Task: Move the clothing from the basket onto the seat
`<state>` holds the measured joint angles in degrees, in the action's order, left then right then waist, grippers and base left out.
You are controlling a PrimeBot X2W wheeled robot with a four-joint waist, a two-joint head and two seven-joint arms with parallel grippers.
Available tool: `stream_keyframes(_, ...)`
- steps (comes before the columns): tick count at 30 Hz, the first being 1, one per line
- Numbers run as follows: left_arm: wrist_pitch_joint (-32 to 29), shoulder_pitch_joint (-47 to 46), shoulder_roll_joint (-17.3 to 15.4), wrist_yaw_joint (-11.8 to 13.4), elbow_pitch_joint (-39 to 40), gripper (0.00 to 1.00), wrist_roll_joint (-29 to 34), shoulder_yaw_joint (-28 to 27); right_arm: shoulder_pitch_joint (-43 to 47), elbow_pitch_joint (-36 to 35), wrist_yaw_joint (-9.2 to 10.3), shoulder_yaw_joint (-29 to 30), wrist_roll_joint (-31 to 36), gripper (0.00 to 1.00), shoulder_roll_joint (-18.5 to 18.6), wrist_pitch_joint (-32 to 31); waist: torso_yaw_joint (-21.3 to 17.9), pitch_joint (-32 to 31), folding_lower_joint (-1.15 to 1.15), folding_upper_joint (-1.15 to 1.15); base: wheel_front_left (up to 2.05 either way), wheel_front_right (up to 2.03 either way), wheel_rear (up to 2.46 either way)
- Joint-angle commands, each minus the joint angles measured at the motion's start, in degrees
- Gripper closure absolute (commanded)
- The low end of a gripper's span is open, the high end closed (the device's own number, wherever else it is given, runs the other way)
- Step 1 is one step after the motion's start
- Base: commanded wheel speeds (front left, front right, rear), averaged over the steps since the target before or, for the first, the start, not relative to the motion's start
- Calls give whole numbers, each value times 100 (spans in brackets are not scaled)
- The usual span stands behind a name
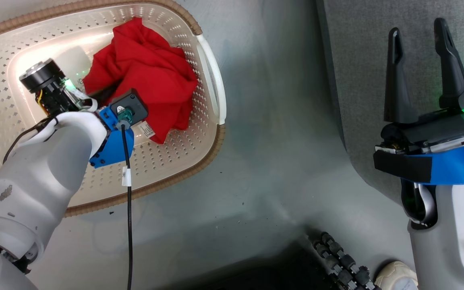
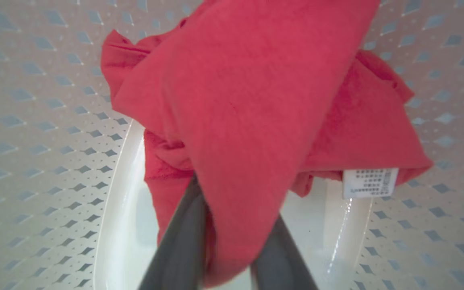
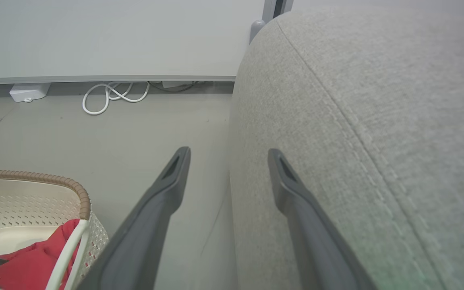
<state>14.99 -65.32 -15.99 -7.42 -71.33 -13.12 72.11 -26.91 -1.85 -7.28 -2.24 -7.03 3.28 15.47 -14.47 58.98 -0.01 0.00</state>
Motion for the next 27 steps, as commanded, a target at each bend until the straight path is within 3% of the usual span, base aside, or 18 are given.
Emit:
stream_keyframes(1,25,-126,-2,19,75,100,9,0,-29,243,-54,-102,-62,0,-72,-59,25,-4,1,0,0,0,0)
stream_keyframes(14,27,134,59,48,796,100,-198,-266,-47,370,-54,10,58,0,-67,-53,301,-390,1,0,0,0,0)
stream_keyframes(27,27,946,111,245,2168,100,-374,-1075,199,609,-22,134,312,0,-23,-31,833,-1511,1,0,0,0,0)
